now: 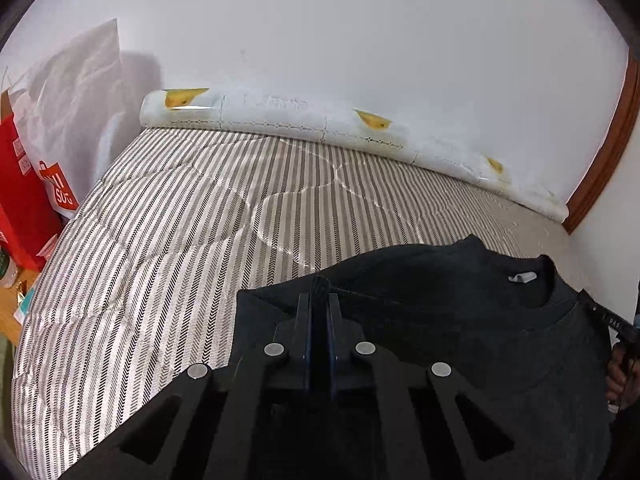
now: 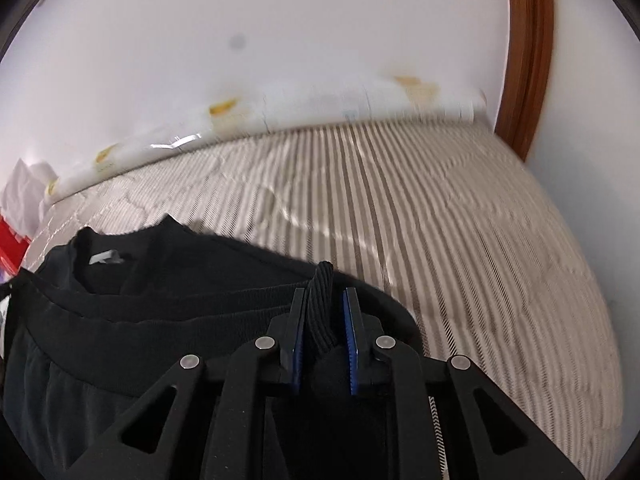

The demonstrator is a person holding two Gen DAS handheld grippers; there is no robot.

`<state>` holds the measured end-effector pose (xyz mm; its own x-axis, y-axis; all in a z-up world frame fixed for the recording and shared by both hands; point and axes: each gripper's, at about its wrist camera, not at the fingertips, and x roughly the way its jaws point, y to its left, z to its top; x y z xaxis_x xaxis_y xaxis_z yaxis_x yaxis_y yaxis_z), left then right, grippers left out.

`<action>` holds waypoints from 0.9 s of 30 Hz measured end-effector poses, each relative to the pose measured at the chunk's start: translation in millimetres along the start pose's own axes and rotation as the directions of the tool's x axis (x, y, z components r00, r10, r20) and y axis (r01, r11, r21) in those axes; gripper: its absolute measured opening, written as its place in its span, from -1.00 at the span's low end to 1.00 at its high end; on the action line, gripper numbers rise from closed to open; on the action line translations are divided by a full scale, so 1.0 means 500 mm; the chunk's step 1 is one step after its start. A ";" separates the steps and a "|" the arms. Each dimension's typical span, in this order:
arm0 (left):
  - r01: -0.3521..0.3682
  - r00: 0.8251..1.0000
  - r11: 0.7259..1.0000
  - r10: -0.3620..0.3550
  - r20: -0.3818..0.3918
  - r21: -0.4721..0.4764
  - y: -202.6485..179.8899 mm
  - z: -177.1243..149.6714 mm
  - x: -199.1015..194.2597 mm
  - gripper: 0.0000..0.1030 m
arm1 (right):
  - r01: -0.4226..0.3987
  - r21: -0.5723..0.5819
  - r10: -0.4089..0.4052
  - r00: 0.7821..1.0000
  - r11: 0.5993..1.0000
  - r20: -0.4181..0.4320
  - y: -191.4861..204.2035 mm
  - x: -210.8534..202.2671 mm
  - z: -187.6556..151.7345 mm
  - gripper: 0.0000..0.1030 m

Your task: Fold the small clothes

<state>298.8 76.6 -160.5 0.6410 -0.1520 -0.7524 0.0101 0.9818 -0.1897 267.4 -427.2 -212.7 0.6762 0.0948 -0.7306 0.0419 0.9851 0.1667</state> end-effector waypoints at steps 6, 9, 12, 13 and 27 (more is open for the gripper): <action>-0.017 1.000 1.000 0.017 -0.018 -0.002 0.002 -0.005 0.009 -0.80 | 0.022 -0.007 -0.022 1.000 1.000 -0.007 0.000 0.007 -0.009 -0.61; -0.026 1.000 1.000 0.026 -0.017 0.003 0.000 -0.006 0.009 -0.77 | 0.039 -0.016 -0.039 0.999 0.999 -0.007 0.005 0.008 -0.010 -0.56; -0.052 0.998 0.998 0.052 -0.017 0.025 -0.010 -0.007 0.011 -0.74 | 0.064 -0.039 -0.064 0.998 0.997 -0.005 0.012 0.009 -0.010 -0.51; -0.057 0.998 0.998 0.058 -0.017 0.031 -0.013 -0.008 0.011 -0.71 | 0.073 -0.047 -0.073 0.997 0.996 -0.004 0.016 0.008 -0.012 -0.50; -0.069 0.997 0.995 0.072 -0.029 0.075 -0.026 -0.011 0.015 -0.44 | 0.098 -0.076 -0.098 0.995 0.992 0.002 0.024 0.007 -0.014 -0.47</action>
<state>299.4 62.1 -167.0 0.6175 -0.0845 -0.7820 0.0232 0.9957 -0.0893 265.1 -414.0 -218.2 0.6703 -0.0027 -0.7421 0.0519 0.9977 0.0433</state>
